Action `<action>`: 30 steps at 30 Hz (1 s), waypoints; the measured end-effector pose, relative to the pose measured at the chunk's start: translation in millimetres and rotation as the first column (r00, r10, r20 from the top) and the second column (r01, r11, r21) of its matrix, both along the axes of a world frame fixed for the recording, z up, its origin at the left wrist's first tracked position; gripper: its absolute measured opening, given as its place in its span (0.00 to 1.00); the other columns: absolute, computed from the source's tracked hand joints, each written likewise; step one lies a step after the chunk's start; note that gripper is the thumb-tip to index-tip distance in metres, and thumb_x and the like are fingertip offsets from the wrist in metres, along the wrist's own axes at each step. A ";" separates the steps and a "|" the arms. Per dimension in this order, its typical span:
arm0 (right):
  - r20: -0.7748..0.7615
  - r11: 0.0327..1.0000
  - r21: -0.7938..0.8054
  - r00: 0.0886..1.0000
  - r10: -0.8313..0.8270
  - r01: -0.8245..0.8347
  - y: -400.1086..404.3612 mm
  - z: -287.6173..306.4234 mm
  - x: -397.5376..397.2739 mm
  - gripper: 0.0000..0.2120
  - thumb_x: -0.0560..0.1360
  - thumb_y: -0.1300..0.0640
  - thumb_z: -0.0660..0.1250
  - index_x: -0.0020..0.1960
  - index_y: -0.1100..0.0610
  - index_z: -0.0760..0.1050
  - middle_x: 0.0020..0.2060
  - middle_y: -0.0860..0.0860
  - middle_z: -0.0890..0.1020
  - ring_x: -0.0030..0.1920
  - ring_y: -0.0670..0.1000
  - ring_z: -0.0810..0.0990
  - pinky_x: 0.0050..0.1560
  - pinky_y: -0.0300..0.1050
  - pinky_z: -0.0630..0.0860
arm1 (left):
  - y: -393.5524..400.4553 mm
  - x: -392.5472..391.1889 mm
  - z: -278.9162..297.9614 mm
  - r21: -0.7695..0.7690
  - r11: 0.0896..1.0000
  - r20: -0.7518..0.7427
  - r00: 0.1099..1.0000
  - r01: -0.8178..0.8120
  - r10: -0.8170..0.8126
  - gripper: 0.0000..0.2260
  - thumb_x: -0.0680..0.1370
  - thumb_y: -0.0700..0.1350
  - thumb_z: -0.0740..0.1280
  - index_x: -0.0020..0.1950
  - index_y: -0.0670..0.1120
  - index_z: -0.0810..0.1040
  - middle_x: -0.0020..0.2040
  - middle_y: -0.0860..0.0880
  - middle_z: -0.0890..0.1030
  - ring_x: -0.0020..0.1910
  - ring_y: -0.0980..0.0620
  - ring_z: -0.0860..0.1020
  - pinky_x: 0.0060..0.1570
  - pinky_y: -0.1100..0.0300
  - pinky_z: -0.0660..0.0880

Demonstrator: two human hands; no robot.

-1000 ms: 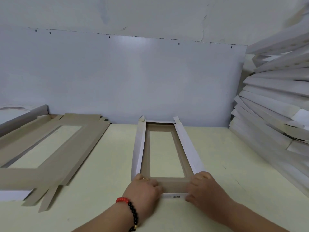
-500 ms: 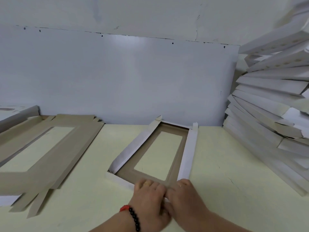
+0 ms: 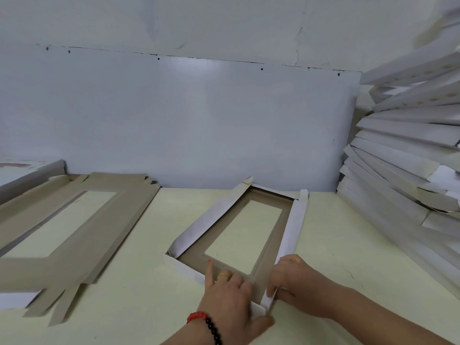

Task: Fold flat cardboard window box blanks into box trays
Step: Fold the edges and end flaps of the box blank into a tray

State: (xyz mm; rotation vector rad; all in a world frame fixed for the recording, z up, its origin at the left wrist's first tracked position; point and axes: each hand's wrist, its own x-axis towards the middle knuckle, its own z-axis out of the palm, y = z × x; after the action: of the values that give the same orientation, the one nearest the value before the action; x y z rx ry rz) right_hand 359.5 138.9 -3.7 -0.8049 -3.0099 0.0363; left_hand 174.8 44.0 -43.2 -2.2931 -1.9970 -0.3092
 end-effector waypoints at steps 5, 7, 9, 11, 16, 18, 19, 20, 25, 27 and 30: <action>0.074 0.998 0.042 0.997 0.036 -0.039 0.9 1.0 -21.5 0.06 0.77 0.56 0.59 0.50 0.51 0.75 0.47 0.45 0.79 0.52 0.49 0.72 0.63 0.45 0.61 | -1.5 16.5 2.8 0.015 0.999 -0.011 0.999 0.035 -0.035 0.22 0.71 0.66 0.61 0.56 0.55 0.80 0.49 0.55 0.80 0.56 0.48 0.77 0.70 0.32 0.40; 0.034 1.000 0.002 0.999 0.030 -0.030 3.7 -0.2 -21.5 0.05 0.78 0.53 0.61 0.50 0.49 0.76 0.47 0.44 0.80 0.52 0.47 0.73 0.62 0.42 0.61 | -2.0 15.6 10.3 0.078 0.997 -0.069 0.997 0.030 -0.025 0.14 0.63 0.60 0.73 0.43 0.56 0.83 0.36 0.58 0.78 0.44 0.52 0.80 0.68 0.35 0.53; -0.020 0.999 -0.047 1.000 0.004 -0.005 8.2 -2.9 -19.5 0.05 0.78 0.51 0.63 0.50 0.49 0.77 0.47 0.44 0.81 0.51 0.45 0.74 0.61 0.39 0.60 | -1.9 11.3 9.5 -0.034 0.999 -0.035 0.999 0.006 -0.007 0.12 0.73 0.54 0.66 0.55 0.54 0.80 0.46 0.55 0.78 0.58 0.50 0.74 0.68 0.39 0.35; -0.042 0.996 -0.078 0.998 -0.039 0.035 15.0 -4.9 -15.4 0.06 0.77 0.50 0.64 0.51 0.48 0.78 0.45 0.44 0.82 0.50 0.45 0.75 0.60 0.37 0.63 | 2.7 -0.5 5.6 -0.063 0.997 -0.074 0.997 -0.031 0.026 0.15 0.78 0.50 0.56 0.61 0.52 0.75 0.54 0.54 0.77 0.65 0.52 0.66 0.68 0.40 0.31; -0.044 0.980 -0.088 0.982 -0.184 0.180 37.5 -7.5 13.0 0.07 0.76 0.50 0.65 0.51 0.49 0.79 0.42 0.45 0.81 0.45 0.46 0.73 0.48 0.39 0.70 | -6.6 -38.2 20.4 0.129 0.983 -0.158 0.981 0.133 -0.112 0.13 0.54 0.56 0.77 0.28 0.53 0.76 0.28 0.61 0.73 0.39 0.58 0.80 0.50 0.42 0.78; -0.042 0.971 -0.083 0.973 -0.226 0.222 44.5 -8.4 26.5 0.07 0.75 0.50 0.65 0.51 0.49 0.78 0.42 0.45 0.81 0.45 0.46 0.73 0.46 0.38 0.70 | -8.0 -53.5 25.7 0.145 0.981 -0.208 0.974 0.126 -0.094 0.15 0.52 0.57 0.78 0.26 0.53 0.74 0.27 0.62 0.72 0.38 0.58 0.80 0.47 0.44 0.79; -0.038 0.968 -0.082 0.970 -0.240 0.236 46.6 -8.6 31.8 0.07 0.75 0.51 0.64 0.50 0.49 0.78 0.41 0.45 0.81 0.45 0.46 0.73 0.46 0.39 0.70 | -8.7 -59.9 28.1 0.147 0.981 -0.220 0.971 0.125 -0.091 0.15 0.53 0.57 0.78 0.26 0.54 0.74 0.28 0.62 0.72 0.38 0.58 0.80 0.47 0.44 0.79; -0.037 0.966 -0.083 0.968 -0.248 0.244 48.9 -9.5 35.9 0.06 0.75 0.51 0.64 0.49 0.49 0.78 0.41 0.45 0.81 0.44 0.46 0.73 0.47 0.40 0.71 | -8.7 -67.6 26.5 0.153 0.979 -0.221 0.970 0.138 -0.102 0.15 0.53 0.57 0.79 0.27 0.54 0.74 0.28 0.62 0.72 0.39 0.58 0.80 0.48 0.44 0.79; -0.036 0.956 -0.066 0.957 -0.287 0.285 54.3 -11.3 47.9 0.05 0.74 0.52 0.64 0.46 0.51 0.78 0.37 0.44 0.79 0.42 0.47 0.74 0.44 0.40 0.71 | -4.2 -99.4 35.0 0.062 0.993 -0.256 0.963 0.101 -0.081 0.09 0.64 0.55 0.76 0.38 0.54 0.79 0.39 0.63 0.78 0.54 0.54 0.78 0.60 0.33 0.67; -0.030 0.946 -0.062 0.946 -0.321 0.319 56.2 -10.8 54.5 0.04 0.74 0.52 0.64 0.45 0.52 0.76 0.37 0.44 0.79 0.41 0.47 0.75 0.43 0.41 0.70 | 0.0 -115.9 34.7 0.027 0.996 -0.261 0.962 0.088 -0.078 0.07 0.67 0.54 0.74 0.41 0.55 0.80 0.43 0.62 0.79 0.59 0.52 0.76 0.64 0.32 0.60; -0.012 0.927 -0.054 0.928 -0.373 0.372 57.0 -10.4 62.3 0.04 0.74 0.52 0.64 0.44 0.52 0.75 0.37 0.44 0.79 0.41 0.47 0.75 0.43 0.41 0.70 | 7.8 -139.7 26.5 -0.136 0.990 -0.208 0.978 -0.038 0.009 0.11 0.78 0.54 0.60 0.56 0.55 0.77 0.56 0.61 0.75 0.71 0.54 0.60 0.71 0.44 0.37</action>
State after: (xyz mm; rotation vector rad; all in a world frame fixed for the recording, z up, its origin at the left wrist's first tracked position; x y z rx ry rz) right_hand 421.9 195.9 -14.1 -1.3566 -2.7893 0.1121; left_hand 35.1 51.8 -16.8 -2.2696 -1.9963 0.0724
